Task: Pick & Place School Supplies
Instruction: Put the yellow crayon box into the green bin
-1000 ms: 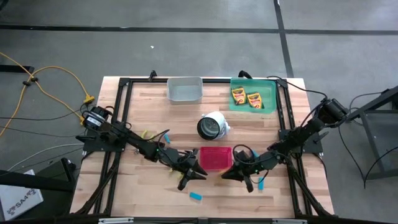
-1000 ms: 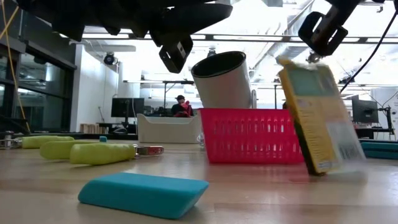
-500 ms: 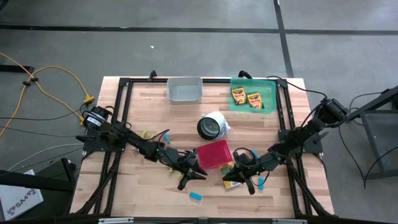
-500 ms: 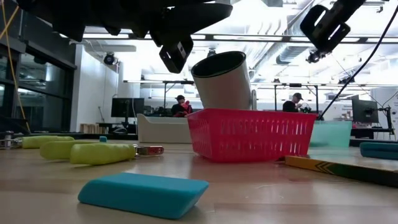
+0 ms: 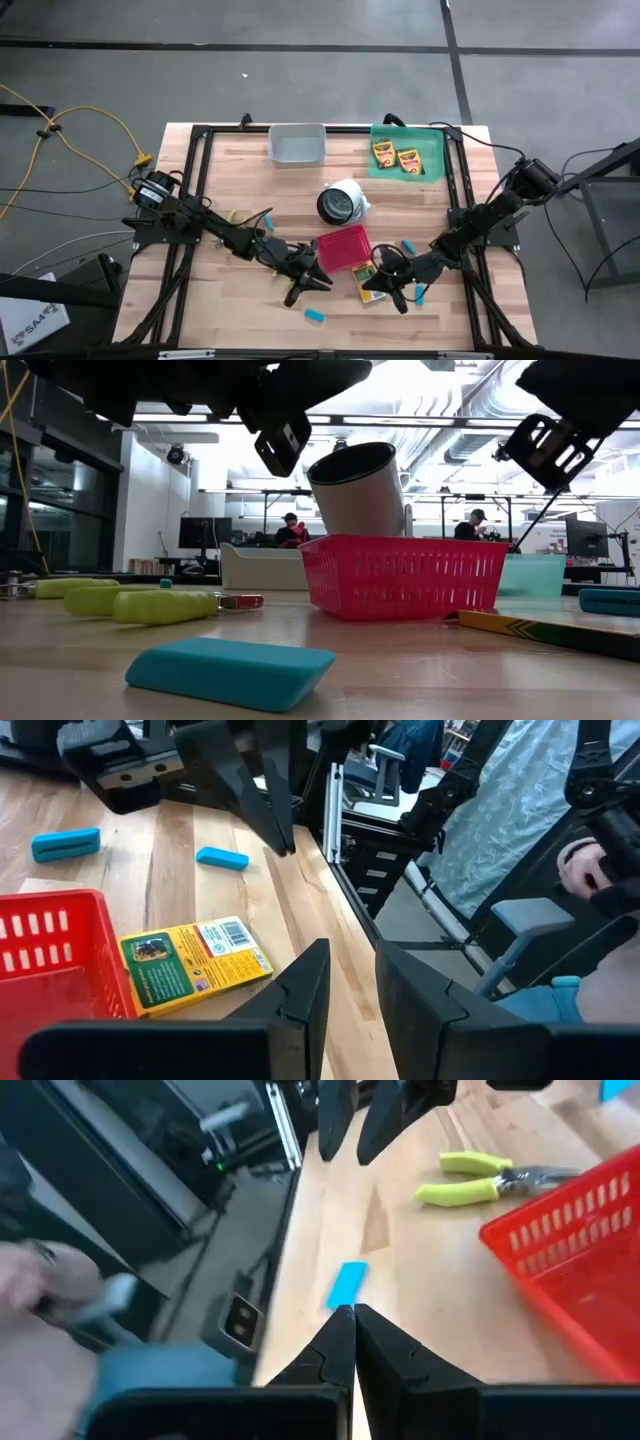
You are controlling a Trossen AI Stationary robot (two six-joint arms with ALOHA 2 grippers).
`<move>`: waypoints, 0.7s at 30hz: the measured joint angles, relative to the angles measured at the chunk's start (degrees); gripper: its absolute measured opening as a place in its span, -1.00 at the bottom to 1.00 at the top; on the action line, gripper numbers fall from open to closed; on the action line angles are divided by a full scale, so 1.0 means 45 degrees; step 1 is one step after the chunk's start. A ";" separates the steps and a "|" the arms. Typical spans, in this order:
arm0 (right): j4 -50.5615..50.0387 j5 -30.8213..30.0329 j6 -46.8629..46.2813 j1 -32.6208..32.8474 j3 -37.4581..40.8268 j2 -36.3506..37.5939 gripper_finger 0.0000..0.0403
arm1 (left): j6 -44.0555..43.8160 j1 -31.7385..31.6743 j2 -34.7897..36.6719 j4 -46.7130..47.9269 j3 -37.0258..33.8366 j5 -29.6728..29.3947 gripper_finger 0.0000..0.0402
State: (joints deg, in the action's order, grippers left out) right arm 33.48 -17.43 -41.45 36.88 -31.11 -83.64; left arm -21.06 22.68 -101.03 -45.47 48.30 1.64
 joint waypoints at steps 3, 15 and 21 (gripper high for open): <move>0.0119 0.0060 -0.1730 -0.0067 0.0000 0.0000 -0.99 | -0.0333 0.0000 0.0000 0.0010 -0.0003 0.0022 -0.59; -0.2297 0.0763 -0.3971 -0.0096 0.0000 0.0000 -0.99 | -0.1708 0.0186 0.0000 0.0098 -0.0003 -0.0068 -0.59; -0.3431 0.0711 -0.4737 -0.0087 0.0000 0.0000 -0.99 | -0.1705 0.0481 0.0000 0.0102 0.0000 -0.0046 -0.59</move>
State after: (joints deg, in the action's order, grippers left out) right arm 18.04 -14.23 -62.77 36.49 -31.11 -83.64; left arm -28.73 24.84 -101.03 -45.01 48.31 1.43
